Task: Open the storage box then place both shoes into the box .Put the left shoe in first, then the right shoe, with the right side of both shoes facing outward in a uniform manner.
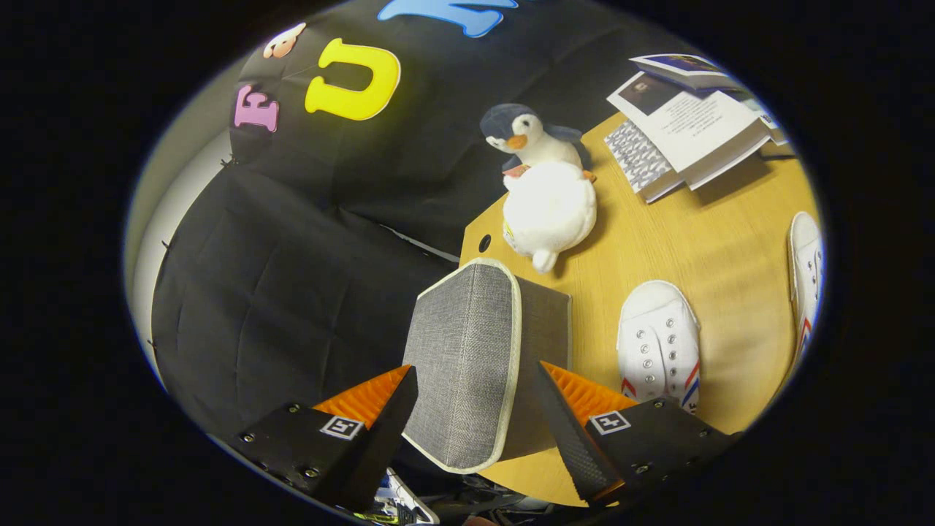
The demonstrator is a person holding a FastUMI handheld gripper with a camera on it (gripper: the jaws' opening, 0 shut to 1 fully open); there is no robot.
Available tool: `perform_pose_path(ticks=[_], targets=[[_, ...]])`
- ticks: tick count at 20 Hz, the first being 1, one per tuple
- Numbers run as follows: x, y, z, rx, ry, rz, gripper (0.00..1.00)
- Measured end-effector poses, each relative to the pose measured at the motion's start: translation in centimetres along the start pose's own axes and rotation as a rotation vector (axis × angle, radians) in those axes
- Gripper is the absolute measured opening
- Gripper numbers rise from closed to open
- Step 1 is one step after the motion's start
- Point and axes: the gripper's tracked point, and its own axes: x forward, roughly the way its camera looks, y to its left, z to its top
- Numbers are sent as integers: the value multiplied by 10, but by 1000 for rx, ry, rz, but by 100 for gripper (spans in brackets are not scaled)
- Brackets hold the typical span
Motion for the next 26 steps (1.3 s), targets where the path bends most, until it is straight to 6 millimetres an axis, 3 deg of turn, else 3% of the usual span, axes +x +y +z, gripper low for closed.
perform_pose_path(ticks=[8, 12, 13, 14, 15, 17, 18, 21, 23, 26], targets=[[37, -24, -19, 75, 64, -13, 96], [42, -14, -32, 116, 112, 43, 92], [45, -6, -39, 130, 136, 70, 84], [41, -4, -41, 140, 166, 74, 67], [34, -2, -40, 152, 176, 69, 61], [29, 16, -31, 148, 172, 112, 16], [28, 19, -31, 105, 188, 107, 11], [30, 51, -34, 27, 200, 167, 11], [35, 60, -39, -16, 217, 160, 11], [46, 53, -42, -25, 221, 115, 11]])
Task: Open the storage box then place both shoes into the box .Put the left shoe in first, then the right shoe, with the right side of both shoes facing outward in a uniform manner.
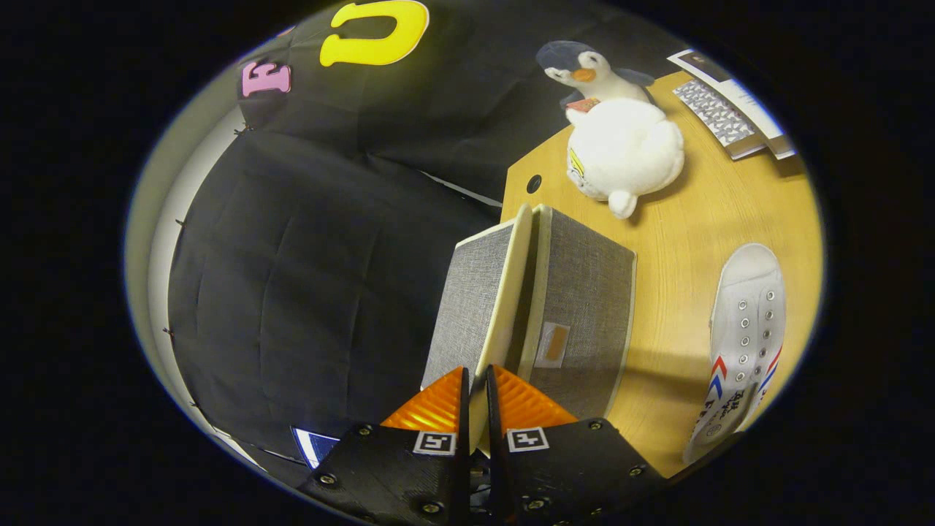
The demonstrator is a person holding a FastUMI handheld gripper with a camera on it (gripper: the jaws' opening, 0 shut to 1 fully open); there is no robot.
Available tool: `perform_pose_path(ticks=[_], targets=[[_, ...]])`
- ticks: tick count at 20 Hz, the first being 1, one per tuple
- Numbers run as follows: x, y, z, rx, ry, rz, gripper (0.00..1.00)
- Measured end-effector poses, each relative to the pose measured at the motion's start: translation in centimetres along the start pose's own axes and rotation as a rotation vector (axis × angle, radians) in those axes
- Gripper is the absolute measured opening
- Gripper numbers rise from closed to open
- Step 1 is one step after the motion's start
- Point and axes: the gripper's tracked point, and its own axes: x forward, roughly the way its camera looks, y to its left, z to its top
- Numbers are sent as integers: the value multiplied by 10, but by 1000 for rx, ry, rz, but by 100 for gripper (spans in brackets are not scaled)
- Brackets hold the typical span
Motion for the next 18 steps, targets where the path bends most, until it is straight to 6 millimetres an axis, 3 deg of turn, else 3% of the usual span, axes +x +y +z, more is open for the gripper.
perform_pose_path(ticks=[4, 8, 11, 12, 13, 16, 18], targets=[[13, -14, 4, 50, 0, -55, 11], [27, -11, 3, 106, -3, -35, 11], [32, 8, 8, 52, -45, 1, 11], [36, 14, 12, 52, -46, 4, 5], [24, 26, 17, 52, -39, 10, 4], [21, 66, 30, -26, -39, -2, 4], [24, 106, 37, -101, -40, -12, 5]])
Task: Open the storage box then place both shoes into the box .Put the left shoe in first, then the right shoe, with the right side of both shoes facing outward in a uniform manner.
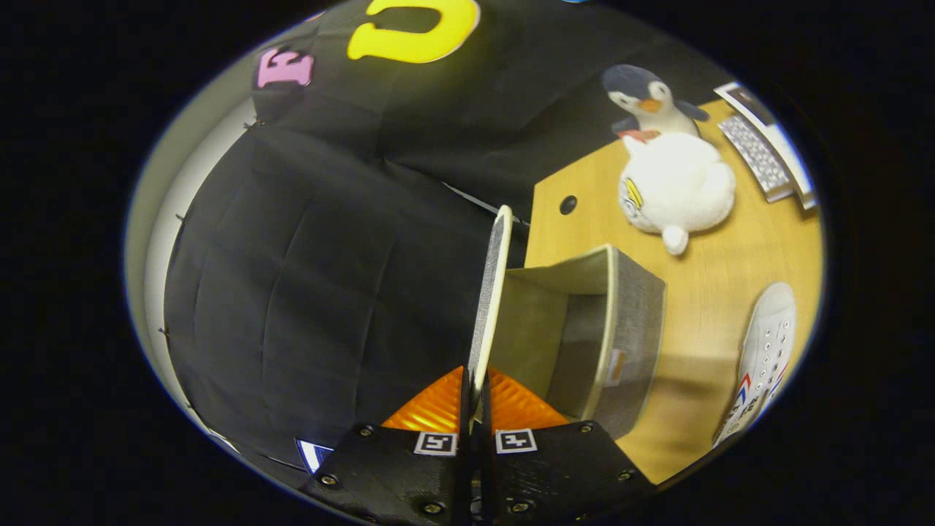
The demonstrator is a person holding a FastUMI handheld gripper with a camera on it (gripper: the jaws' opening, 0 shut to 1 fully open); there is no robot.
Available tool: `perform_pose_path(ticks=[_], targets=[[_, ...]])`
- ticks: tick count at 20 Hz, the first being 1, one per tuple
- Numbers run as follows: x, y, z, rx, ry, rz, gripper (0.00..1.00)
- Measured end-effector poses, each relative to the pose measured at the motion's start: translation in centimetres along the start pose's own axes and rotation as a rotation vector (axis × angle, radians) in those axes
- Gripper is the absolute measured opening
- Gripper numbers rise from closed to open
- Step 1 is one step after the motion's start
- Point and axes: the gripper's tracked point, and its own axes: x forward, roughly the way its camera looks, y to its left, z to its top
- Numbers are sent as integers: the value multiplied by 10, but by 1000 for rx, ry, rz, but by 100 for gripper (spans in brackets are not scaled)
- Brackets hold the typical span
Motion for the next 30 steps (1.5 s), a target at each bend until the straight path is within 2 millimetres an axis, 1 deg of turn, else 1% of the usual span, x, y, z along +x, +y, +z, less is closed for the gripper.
perform_pose_path(ticks=[2, 3, 5, 7, 8, 9, 11, 12, 13, 14, 15, 18, 20, 22, 25, 28, 30], targets=[[10, 35, 5, -62, 1, -16, 6], [20, 53, 6, -97, 5, -18, 6], [42, 80, 4, -167, 25, -41, 6], [67, 101, -5, -202, 54, -54, 6], [82, 112, -12, -213, 67, -54, 6], [96, 121, -18, -225, 77, -63, 8], [120, 138, -32, -259, 101, -68, 9], [132, 140, -37, -271, 117, -79, 13], [141, 140, -41, -286, 129, -86, 14], [148, 139, -43, -299, 144, -101, 23], [151, 136, -46, -315, 155, -114, 39], [150, 139, -48, -352, 164, -124, 88], [141, 141, -51, -344, 162, -127, 93], [130, 138, -49, -333, 149, -133, 93], [104, 124, -39, -333, 117, -156, 93], [68, 104, -26, -332, 78, -185, 93], [42, 85, -19, -338, 54, -211, 94]])
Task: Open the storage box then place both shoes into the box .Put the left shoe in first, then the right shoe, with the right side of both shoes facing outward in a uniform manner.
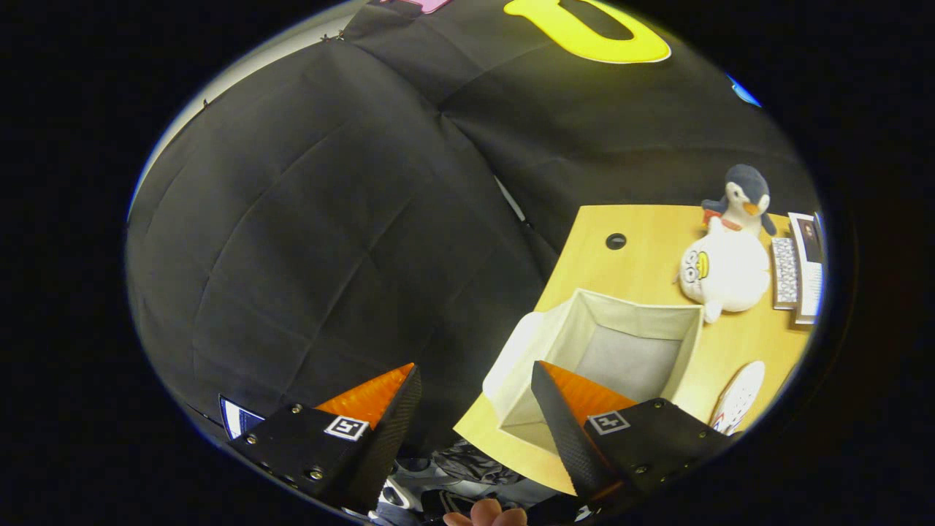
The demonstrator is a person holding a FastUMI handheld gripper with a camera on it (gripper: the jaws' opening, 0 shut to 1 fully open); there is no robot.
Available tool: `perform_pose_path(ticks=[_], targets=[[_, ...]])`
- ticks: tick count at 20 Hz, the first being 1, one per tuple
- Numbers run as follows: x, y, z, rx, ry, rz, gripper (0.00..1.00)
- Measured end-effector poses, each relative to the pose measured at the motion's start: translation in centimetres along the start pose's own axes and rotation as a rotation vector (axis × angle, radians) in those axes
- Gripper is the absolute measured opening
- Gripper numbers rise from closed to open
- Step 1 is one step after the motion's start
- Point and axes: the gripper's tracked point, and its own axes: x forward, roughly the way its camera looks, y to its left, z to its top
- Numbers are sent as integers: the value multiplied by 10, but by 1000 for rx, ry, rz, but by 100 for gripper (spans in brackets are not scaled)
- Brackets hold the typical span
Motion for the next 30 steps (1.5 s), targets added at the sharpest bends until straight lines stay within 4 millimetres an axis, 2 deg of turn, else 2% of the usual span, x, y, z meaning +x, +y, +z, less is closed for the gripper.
perform_pose_path(ticks=[4, 7, 12, 18, 21, 23, 30], targets=[[-45, -55, -3, -5, -47, -85, 96], [-76, -96, -13, 0, -59, -150, 96], [-106, -181, -44, 48, -28, -262, 96], [-123, -259, -87, 143, 40, -341, 96], [-125, -297, -126, 190, 131, -410, 96], [-126, -314, -151, 208, 209, -421, 96], [-121, -351, -186, 225, 323, -461, 96]])
